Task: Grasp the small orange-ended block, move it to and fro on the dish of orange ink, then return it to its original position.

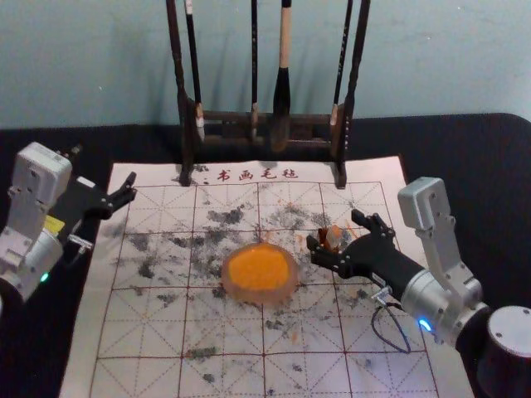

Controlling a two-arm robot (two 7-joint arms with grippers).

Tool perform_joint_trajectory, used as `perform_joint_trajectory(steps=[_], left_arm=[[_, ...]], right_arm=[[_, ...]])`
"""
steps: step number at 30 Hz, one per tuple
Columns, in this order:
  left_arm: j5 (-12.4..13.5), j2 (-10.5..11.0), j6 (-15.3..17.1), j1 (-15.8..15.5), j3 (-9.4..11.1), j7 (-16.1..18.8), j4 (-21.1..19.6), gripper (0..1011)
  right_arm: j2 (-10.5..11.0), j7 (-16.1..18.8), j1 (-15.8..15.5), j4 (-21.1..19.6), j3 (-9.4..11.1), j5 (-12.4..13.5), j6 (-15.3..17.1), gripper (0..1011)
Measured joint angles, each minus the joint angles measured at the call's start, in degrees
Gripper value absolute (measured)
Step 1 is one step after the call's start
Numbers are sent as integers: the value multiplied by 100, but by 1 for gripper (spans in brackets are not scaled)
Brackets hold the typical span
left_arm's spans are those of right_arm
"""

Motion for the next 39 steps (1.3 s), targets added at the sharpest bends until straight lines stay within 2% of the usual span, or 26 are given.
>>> perform_joint_trajectory(steps=[7,21,28,39], left_arm=[[0,0,0,0,0,0,0,1001],[0,0,0,0,0,0,0,1002],[0,0,0,0,0,0,0,1001],[0,0,0,0,0,0,0,1001]], right_arm=[[-160,95,174,162,-4,-100,199,1002],[-156,84,163,150,-3,-96,181,993],[-155,77,160,146,0,-93,173,836],[-155,71,156,141,0,-89,165,487]])
